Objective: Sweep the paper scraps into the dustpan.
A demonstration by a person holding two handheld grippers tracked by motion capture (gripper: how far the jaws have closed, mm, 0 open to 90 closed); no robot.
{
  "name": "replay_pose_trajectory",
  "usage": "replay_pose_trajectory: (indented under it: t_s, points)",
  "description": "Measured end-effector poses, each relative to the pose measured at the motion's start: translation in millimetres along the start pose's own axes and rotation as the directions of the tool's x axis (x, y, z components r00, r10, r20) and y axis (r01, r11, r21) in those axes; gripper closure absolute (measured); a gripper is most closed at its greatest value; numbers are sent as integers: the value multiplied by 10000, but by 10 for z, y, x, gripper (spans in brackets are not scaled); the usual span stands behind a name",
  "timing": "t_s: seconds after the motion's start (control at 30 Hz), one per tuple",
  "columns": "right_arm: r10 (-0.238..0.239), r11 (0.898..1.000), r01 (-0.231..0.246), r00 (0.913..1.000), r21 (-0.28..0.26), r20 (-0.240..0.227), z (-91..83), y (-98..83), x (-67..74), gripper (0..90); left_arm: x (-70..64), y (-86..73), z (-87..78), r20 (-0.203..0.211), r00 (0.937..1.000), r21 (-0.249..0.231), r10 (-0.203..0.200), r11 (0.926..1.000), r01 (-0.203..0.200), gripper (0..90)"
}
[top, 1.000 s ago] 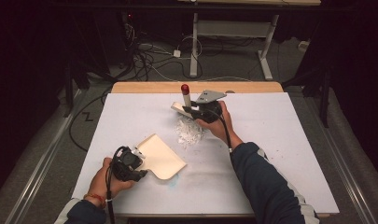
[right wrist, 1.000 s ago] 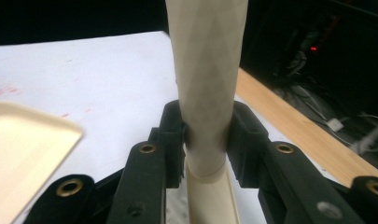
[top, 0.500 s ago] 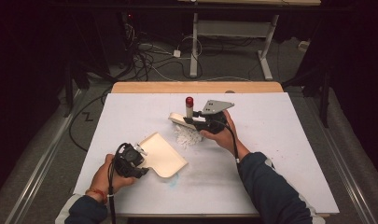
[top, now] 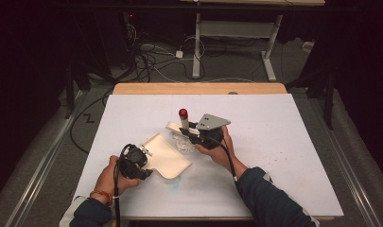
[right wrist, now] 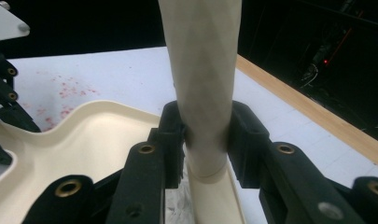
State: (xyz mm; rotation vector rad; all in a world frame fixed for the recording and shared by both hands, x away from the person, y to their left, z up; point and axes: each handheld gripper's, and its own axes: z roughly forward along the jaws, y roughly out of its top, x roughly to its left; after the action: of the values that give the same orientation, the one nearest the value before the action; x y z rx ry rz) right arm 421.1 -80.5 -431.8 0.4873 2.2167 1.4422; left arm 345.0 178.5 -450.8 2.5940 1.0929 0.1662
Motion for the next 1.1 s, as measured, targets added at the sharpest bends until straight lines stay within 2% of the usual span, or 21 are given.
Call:
replay_pose_trajectory:
  t_s: [0.17,0.23,0.43,0.63,0.83,0.9,1.0,1.1]
  points:
    - [174,9997,-173,9998,-158,38,-18,17,62,701,-8,31,-4,-54,10000,86,10,10000,-10,635]
    - [235,9995,-240,9995,-221,-210,-20,35,100,703,-12,49,-5,-81,10000,77,9,10000,-8,635]
    - [-58,9997,44,9983,-243,-584,11,128,294,711,-22,75,1,-120,9999,58,-4,10000,5,635]
    - [-194,9991,165,9968,-384,-774,34,185,364,714,-21,66,17,-77,9999,20,-66,10000,66,635]
    - [-114,9974,75,9985,-723,-533,-12,286,282,714,-15,61,39,-24,10000,78,-32,10000,33,634]
    - [7,9958,-58,9985,-913,-550,-57,333,236,714,-10,55,43,7,10000,63,-17,10000,17,634]
    - [-34,9941,-4,9994,-1080,-353,-142,384,189,714,-9,49,43,-21,10000,-4,-4,10000,4,634]
    - [129,9935,-152,9997,-1126,-213,-227,411,140,714,1,47,41,41,10000,42,52,10000,-52,634]
